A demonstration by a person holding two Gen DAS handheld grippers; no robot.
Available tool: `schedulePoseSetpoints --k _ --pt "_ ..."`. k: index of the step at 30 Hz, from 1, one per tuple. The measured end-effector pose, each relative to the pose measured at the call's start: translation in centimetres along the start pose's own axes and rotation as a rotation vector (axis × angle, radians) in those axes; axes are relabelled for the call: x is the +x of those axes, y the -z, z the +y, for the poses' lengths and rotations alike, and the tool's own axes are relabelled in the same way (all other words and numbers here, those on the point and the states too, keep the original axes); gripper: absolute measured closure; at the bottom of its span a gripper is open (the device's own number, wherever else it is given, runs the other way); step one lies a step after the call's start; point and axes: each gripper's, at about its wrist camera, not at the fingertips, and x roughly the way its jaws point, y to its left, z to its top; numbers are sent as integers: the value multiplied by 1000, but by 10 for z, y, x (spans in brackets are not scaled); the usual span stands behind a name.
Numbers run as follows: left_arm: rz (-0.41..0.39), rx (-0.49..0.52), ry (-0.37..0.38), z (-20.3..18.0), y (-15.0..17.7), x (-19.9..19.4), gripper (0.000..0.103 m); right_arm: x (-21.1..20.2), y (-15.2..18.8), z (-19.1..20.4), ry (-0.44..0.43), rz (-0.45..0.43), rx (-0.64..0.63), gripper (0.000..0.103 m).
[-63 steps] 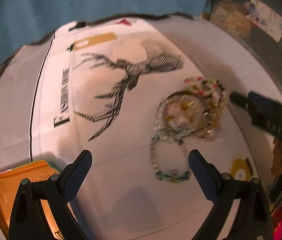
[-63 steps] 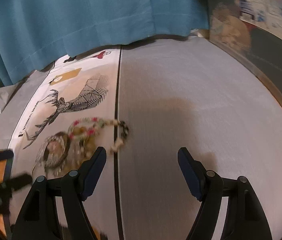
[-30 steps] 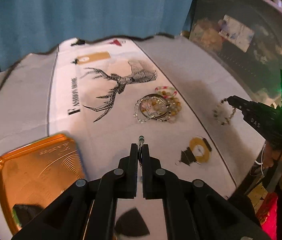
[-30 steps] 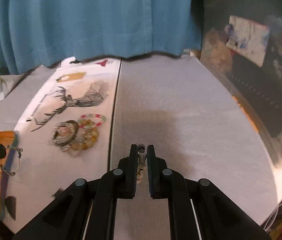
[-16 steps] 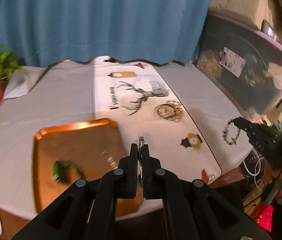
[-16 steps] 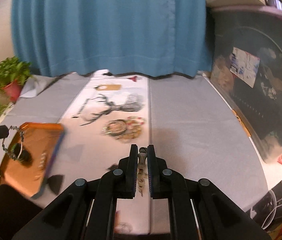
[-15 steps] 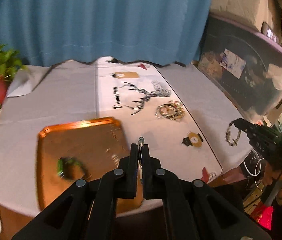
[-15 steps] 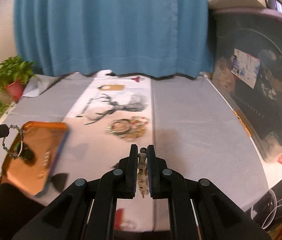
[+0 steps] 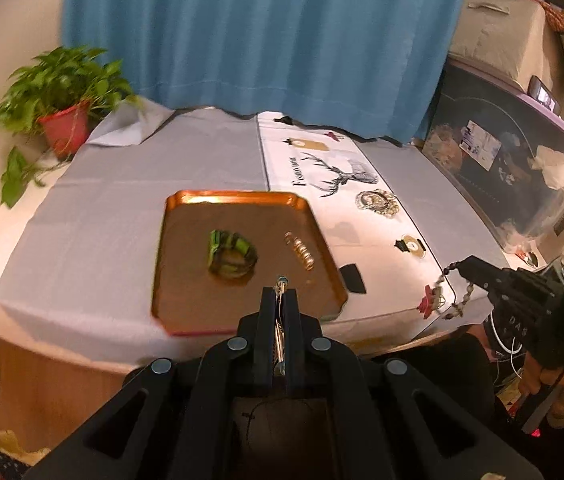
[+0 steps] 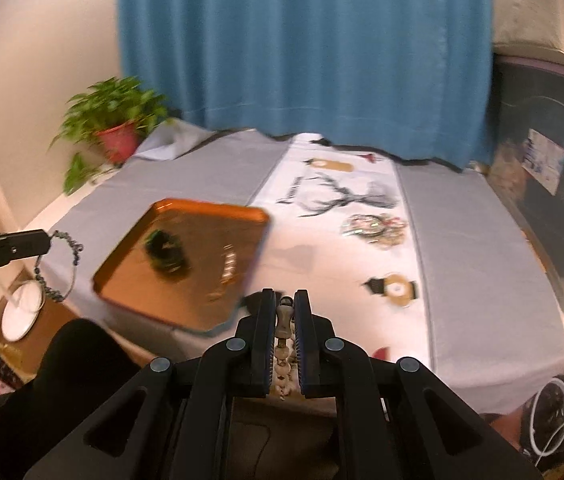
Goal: Organize jewelry
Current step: 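Carry both bracelets over the copper tray and release them inside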
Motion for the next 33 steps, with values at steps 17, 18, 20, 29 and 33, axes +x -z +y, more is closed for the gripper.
schedulePoseSetpoints --k 17,18,20,29,33 --pt "-36 -43 3 34 -18 4 102 25 -21 33 -30 22 -62 94" --pt "-39 -43 0 35 -22 7 102 29 -23 34 -32 21 -62 94" --pt "-44 -42 -2 39 -32 15 102 40 -30 36 -37 22 -61 94" --pt "-29 -32 -18 60 -82 78 102 110 -70 43 -60 24 -55 94" --pt "-19 -36 -34 71 -101 109 102 145 -94 47 -71 6 -64 94"
